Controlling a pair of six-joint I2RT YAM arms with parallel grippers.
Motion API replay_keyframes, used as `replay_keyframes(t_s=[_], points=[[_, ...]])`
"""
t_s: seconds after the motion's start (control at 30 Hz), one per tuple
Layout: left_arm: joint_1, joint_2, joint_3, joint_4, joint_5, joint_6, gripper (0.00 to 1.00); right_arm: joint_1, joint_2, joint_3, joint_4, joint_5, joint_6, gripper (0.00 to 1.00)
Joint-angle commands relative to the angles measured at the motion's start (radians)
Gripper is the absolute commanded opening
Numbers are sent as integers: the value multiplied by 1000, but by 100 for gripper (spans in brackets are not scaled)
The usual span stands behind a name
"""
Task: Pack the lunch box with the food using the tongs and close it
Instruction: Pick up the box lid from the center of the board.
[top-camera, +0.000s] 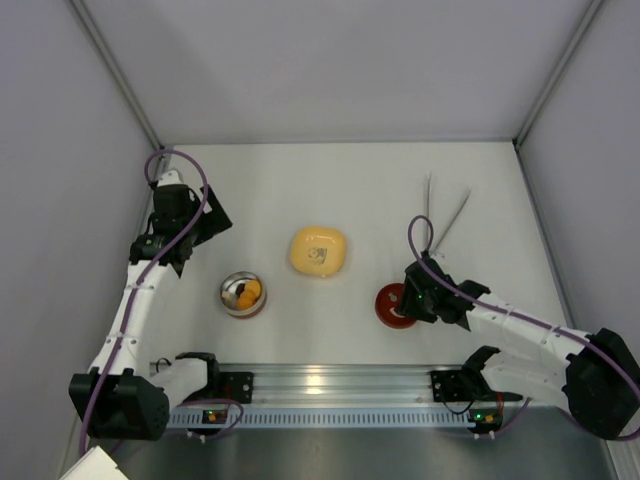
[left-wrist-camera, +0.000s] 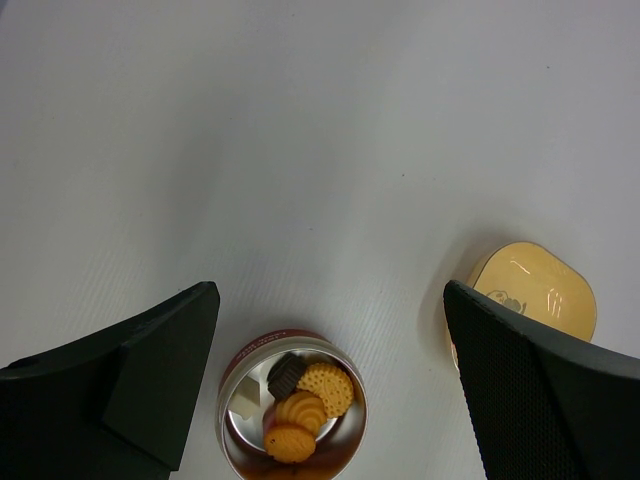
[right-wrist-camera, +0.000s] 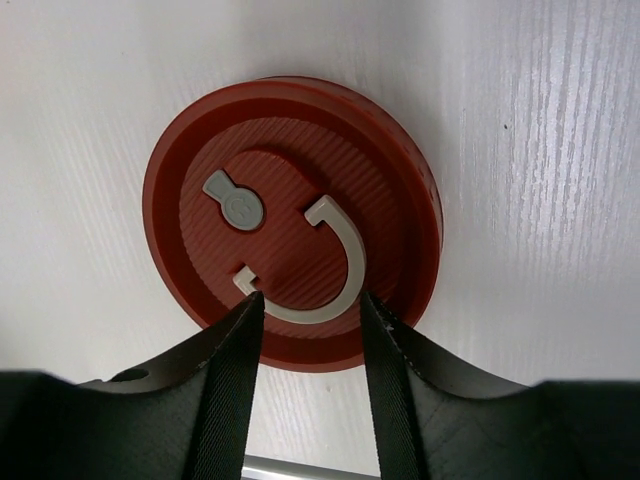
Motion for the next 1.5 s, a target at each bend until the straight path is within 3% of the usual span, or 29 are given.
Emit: replay_keyframes(t_s=[0.0,0.53,1.03,1.23,1.33,1.47], points=[[8,-16,-4,53,3,8,99,15,7,23,-3,27,8,42],[8,-8,-6,53,11,8,99,15,14,66,24,64,5,35],[8,-7,-6,53,17,7,99,14,30,83,-11,31,20,39],[8,-8,-7,55,21,8,99,15,17,69,-8,24,7,48],[8,-8,-7,53,20,8,99,14,31,73,-2,27,-28,60],[8,-10,-6,55,21,7,99,15,75,89,-5,49,-81,65]])
